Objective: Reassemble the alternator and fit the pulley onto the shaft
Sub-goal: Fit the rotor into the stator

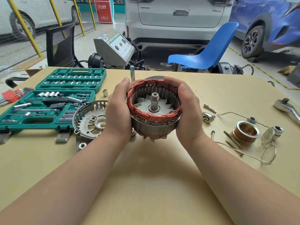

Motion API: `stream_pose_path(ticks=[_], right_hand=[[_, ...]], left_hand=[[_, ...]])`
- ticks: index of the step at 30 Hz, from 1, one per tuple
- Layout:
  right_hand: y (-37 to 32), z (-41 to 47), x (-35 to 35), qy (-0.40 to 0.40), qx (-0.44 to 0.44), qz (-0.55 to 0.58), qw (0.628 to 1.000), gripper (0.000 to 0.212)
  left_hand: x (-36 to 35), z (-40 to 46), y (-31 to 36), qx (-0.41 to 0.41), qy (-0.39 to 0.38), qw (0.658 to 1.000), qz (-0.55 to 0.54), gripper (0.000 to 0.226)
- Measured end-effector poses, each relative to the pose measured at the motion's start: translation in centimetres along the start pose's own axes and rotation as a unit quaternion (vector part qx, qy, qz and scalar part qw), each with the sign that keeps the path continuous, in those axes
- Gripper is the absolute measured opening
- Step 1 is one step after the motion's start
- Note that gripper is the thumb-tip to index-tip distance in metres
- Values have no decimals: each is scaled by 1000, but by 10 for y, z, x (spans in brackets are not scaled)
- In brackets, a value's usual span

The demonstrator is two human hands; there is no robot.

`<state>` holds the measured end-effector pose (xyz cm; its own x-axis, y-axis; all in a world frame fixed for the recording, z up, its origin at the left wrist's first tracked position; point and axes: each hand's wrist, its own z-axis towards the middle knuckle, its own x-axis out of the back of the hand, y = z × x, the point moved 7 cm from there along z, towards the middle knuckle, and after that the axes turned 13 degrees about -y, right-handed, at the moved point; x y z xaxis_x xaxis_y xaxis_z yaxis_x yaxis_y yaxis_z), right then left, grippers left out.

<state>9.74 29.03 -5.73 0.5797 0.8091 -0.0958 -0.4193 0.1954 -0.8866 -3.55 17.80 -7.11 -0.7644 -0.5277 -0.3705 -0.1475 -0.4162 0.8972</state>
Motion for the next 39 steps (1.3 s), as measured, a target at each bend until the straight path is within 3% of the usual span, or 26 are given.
stream_pose_path(ticks=[6,12,20,25,39], right_hand=[[8,-2,-3,0,-37,71,997,53],[11,-2,-3,6,-31,95,995,55],[14,-9,-2,-8,-31,151,988,41],[13,-10,1,-8,-36,127,991,49],[1,-13,-7,-7,-19,106,994,43]], left_hand=[[-9,-4,-4,-7,-70,997,-14,42],[-10,-6,-7,-39,-34,998,-30,40],[-9,-19,-10,-62,-21,997,-47,42],[-15,-22,-2,-86,-34,996,8,41],[-7,-21,-2,-78,-48,995,28,42]])
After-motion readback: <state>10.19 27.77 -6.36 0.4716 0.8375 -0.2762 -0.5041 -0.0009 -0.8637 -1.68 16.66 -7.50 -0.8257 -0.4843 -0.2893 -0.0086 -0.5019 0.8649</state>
